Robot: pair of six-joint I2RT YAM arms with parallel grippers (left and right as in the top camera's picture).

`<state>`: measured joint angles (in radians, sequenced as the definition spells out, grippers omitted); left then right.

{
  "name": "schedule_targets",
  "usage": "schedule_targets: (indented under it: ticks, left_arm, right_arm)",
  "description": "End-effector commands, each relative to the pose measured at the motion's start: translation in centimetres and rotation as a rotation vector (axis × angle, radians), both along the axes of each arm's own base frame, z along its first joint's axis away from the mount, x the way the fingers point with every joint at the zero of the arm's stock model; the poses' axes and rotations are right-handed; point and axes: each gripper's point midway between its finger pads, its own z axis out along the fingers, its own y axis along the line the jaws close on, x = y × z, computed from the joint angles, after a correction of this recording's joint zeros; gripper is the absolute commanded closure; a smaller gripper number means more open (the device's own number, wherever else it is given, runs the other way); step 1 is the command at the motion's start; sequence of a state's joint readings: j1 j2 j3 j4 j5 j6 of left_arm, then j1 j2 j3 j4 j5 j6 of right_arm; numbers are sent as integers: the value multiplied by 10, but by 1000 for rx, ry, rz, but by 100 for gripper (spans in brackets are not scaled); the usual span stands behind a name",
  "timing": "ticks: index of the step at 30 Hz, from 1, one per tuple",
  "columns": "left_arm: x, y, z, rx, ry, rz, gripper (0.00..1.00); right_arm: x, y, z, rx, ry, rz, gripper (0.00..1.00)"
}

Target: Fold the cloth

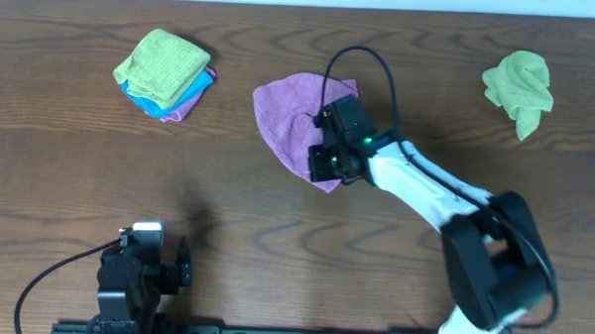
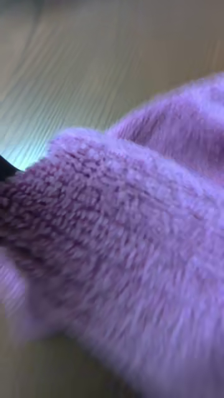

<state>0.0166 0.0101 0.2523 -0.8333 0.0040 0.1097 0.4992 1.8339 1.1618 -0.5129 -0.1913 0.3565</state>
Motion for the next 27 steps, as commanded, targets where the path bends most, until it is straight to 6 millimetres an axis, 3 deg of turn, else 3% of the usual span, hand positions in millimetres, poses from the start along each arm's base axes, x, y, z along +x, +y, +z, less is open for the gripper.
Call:
schedule_targets:
  ticks: [1, 6, 14, 16, 17, 18, 19, 22, 27]
  left_arm:
    - [-6, 1, -10, 23, 44, -14, 5]
    - [-6, 1, -10, 23, 44, -14, 5]
    - [-6, 1, -10, 23, 44, -14, 5]
    - [-6, 1, -10, 23, 44, -14, 5]
    - [-6, 1, -10, 23, 44, -14, 5]
    - [-6, 1, -10, 23, 44, -14, 5]
    - [-6, 1, -10, 23, 44, -14, 5]
    - [-6, 1, -10, 23, 44, -14, 5]
    - [-6, 1, -10, 23, 44, -14, 5]
  right_arm:
    - [21, -54, 24, -188, -124, -120, 98]
    - [23, -94, 39, -297, -152, -183, 97]
    - [30, -163, 41, -475, -154, -332, 92]
    - [30, -180, 43, -524, -156, -370, 85]
    - [29, -192, 44, -553, -152, -393, 75]
    - [28, -203, 45, -582, -145, -415, 56]
    - [25, -216, 46, -614, -133, -445, 49]
    - [19, -243, 46, -660, -101, -499, 48]
    - [16, -253, 41, -601, -58, -530, 42]
